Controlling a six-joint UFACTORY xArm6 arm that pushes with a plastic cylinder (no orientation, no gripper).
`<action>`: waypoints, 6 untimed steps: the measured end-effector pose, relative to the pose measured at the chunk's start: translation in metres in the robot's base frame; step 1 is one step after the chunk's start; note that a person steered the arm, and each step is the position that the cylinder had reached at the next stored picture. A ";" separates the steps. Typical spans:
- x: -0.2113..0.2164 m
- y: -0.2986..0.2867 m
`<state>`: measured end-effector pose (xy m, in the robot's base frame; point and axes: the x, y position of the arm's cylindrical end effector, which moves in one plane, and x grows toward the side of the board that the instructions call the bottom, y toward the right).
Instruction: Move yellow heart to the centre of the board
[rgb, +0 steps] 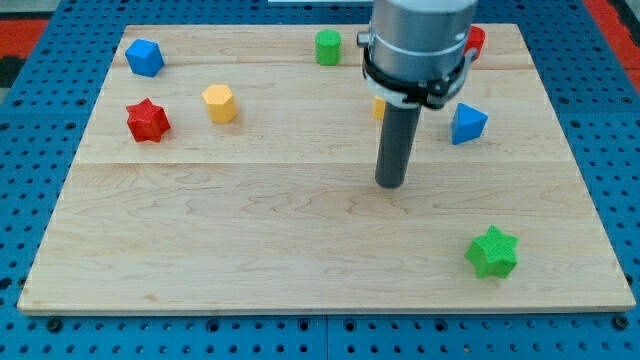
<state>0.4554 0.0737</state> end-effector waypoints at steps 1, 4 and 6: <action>-0.034 -0.002; -0.109 0.050; -0.122 0.005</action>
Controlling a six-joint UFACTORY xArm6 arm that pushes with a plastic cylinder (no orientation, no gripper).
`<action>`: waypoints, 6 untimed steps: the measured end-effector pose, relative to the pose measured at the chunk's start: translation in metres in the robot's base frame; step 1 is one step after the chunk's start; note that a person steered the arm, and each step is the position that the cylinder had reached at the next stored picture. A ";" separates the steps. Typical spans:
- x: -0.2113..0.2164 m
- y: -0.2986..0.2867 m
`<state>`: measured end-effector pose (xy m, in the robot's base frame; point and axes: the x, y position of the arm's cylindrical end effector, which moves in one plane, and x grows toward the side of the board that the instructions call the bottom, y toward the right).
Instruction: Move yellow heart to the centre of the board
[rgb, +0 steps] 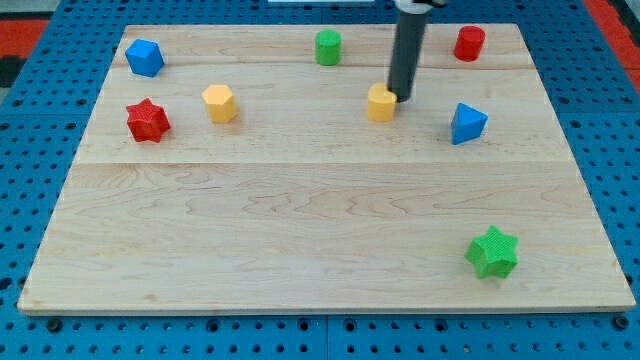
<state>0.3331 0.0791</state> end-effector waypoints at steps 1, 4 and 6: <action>0.000 -0.028; 0.079 -0.104; 0.095 -0.080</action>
